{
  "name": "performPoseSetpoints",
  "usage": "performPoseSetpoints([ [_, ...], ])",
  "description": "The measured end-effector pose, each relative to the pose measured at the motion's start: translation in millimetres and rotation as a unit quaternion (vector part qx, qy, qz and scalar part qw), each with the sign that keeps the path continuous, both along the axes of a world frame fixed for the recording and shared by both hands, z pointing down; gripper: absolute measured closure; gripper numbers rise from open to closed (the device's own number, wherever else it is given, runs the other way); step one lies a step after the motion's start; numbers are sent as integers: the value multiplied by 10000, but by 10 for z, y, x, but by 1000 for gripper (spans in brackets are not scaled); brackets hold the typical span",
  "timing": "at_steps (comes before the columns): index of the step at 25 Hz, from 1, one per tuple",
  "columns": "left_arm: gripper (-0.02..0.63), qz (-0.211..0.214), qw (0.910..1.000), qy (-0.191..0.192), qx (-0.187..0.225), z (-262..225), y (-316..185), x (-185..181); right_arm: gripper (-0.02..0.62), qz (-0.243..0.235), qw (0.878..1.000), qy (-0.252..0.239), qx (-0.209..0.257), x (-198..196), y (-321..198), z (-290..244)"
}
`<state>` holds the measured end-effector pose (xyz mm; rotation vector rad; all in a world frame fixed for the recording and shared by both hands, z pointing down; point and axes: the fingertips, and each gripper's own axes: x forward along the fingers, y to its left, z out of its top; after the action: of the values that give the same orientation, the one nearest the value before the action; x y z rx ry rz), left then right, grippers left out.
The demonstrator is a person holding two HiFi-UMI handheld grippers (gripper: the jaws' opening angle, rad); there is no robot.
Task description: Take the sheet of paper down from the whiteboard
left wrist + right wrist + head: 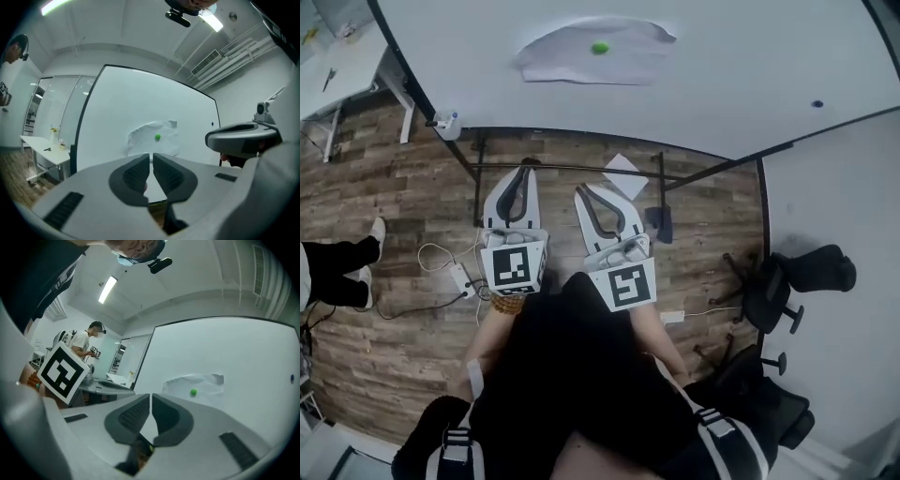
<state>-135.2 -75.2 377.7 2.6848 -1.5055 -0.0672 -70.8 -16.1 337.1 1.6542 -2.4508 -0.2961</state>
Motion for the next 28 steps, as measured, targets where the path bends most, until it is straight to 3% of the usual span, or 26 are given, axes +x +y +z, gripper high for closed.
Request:
performPoseSetpoints([
  [8,575,242,9992,-317,59,32,-229,525,594,263,9991,-295,-151,652,-180,122],
  [21,574,-222,9987,-438,117,-79,-801,1368,594,-393,9944,-975,106,1670,-866,1],
  [28,574,-710,9964,-417,207,-177,-954,1580,594,-709,9947,-721,184,1965,-1097,28],
])
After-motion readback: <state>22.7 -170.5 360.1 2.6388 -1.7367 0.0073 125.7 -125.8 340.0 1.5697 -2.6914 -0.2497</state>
